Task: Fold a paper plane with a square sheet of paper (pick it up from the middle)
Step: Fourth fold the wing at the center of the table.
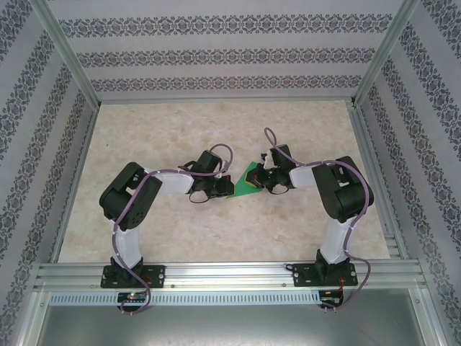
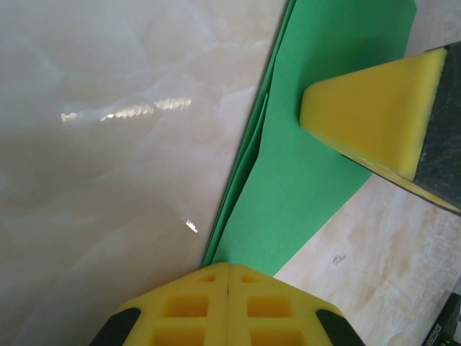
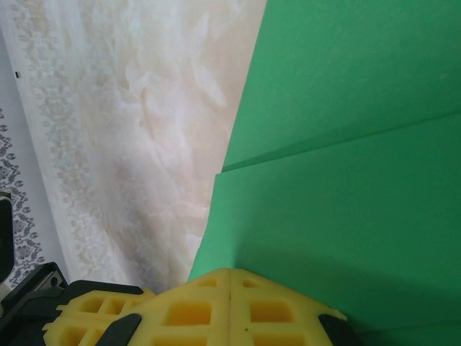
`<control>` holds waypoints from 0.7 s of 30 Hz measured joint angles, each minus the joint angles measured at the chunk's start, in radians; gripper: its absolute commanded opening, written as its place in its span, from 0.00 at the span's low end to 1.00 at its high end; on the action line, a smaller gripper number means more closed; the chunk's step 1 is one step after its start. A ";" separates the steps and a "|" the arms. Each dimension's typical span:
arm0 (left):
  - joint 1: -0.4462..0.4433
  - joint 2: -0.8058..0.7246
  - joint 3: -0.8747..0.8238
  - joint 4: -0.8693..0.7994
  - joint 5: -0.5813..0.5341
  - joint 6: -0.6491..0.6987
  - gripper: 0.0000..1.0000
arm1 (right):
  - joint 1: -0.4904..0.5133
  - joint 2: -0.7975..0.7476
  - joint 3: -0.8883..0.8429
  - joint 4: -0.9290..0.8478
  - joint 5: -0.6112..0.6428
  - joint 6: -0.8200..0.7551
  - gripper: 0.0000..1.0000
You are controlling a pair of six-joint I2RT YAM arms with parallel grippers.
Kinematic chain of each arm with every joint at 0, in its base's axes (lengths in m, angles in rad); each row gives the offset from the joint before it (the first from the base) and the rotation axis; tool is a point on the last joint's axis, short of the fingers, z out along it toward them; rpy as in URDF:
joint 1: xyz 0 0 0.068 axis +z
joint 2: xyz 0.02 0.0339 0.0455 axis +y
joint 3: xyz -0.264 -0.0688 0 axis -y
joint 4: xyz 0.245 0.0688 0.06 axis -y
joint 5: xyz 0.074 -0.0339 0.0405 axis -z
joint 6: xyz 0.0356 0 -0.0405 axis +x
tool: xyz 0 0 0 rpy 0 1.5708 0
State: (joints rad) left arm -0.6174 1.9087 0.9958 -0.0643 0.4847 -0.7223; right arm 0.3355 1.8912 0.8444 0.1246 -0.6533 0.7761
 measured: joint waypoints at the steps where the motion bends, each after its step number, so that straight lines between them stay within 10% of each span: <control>1: 0.000 -0.007 -0.009 -0.001 0.000 0.005 0.00 | -0.003 0.001 0.000 -0.003 -0.005 0.000 0.04; 14: 0.002 -0.099 -0.064 -0.139 -0.020 0.068 0.02 | -0.014 0.002 0.031 -0.072 -0.019 -0.019 0.08; 21: 0.002 -0.168 -0.061 -0.247 -0.056 0.080 0.31 | -0.032 -0.011 0.111 -0.148 0.026 -0.020 0.32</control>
State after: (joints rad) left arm -0.6151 1.7405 0.9348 -0.3115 0.4290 -0.6422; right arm 0.3031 1.8801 0.9554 -0.0231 -0.6277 0.7563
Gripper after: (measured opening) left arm 0.079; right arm 0.144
